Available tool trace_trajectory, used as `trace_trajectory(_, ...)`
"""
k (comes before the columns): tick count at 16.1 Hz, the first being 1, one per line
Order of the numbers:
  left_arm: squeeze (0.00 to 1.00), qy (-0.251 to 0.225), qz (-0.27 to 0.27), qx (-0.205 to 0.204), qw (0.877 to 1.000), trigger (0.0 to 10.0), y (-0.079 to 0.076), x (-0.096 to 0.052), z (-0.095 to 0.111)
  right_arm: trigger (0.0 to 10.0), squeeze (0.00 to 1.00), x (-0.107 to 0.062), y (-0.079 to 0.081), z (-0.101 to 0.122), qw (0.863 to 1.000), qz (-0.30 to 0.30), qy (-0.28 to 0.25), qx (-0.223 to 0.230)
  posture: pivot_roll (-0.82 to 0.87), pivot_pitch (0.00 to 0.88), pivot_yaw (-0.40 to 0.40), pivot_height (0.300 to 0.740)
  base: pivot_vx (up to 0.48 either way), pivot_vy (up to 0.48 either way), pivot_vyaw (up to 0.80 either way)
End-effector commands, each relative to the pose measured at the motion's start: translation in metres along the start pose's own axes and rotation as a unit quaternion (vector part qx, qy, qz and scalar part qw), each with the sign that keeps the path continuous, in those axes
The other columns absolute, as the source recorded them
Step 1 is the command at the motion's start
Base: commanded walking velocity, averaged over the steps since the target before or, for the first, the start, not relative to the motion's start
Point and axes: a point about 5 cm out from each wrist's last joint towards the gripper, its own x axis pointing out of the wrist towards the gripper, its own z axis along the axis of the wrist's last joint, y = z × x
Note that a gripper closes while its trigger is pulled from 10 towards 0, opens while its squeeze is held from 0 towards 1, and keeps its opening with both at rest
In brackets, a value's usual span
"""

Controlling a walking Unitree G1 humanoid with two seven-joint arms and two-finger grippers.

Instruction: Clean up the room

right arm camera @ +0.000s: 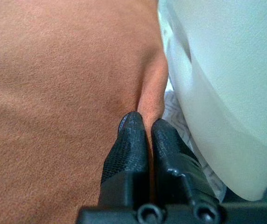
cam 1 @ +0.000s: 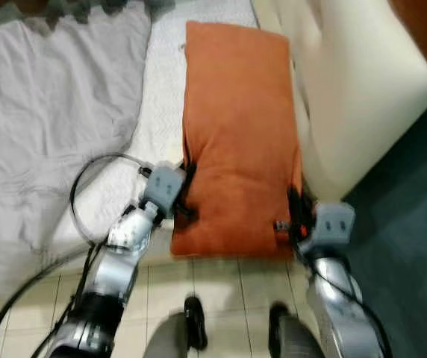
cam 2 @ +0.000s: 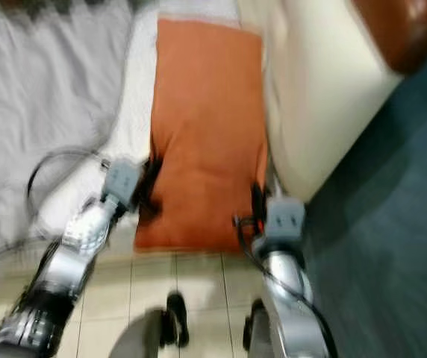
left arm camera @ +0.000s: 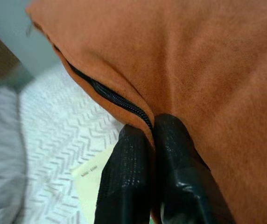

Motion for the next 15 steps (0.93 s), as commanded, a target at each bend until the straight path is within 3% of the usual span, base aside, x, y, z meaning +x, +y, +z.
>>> trace_trajectory(1,0.00,-0.023,0.046,0.010,0.999,10.0,0.017,-0.016,0.015,10.0,0.00,-0.010,-0.019,0.023,0.998,-0.036,-0.047,-0.009,-0.09,0.060,0.094,0.740,0.000,0.000,0.00)
trace_trajectory(2,0.00,-0.019,0.052,-0.002,0.998,10.0,0.003,-0.031,0.017,10.0,0.00,-0.021,-0.029,0.022,0.997,-0.053,-0.045,-0.017,-0.08,0.007,0.090,0.740,0.000,0.000,0.00)
trace_trajectory(6,0.00,-0.001,0.051,-0.018,0.999,10.0,-0.017,-0.047,0.013,10.0,0.00,-0.045,-0.047,0.012,0.997,-0.073,-0.029,-0.028,-0.08,0.000,0.080,0.740,0.000,0.000,0.00)
trace_trajectory(8,0.00,0.018,0.062,-0.040,0.997,10.0,-0.021,-0.051,0.006,10.0,0.00,-0.051,-0.045,0.001,0.998,-0.059,-0.002,-0.024,-0.10,0.000,0.075,0.740,0.000,0.000,0.00)
trace_trajectory(11,0.00,0.027,0.069,-0.063,0.995,10.0,-0.021,-0.050,0.001,10.0,0.00,-0.045,-0.043,-0.002,0.999,-0.043,0.001,-0.029,-0.10,0.000,0.076,0.740,0.000,0.000,0.00)
trace_trajectory(15,0.00,0.043,0.041,-0.084,0.995,10.0,-0.017,-0.042,-0.005,10.0,0.00,-0.036,-0.041,-0.004,0.999,-0.020,0.005,-0.042,-0.10,0.000,0.072,0.740,0.480,0.000,0.00)
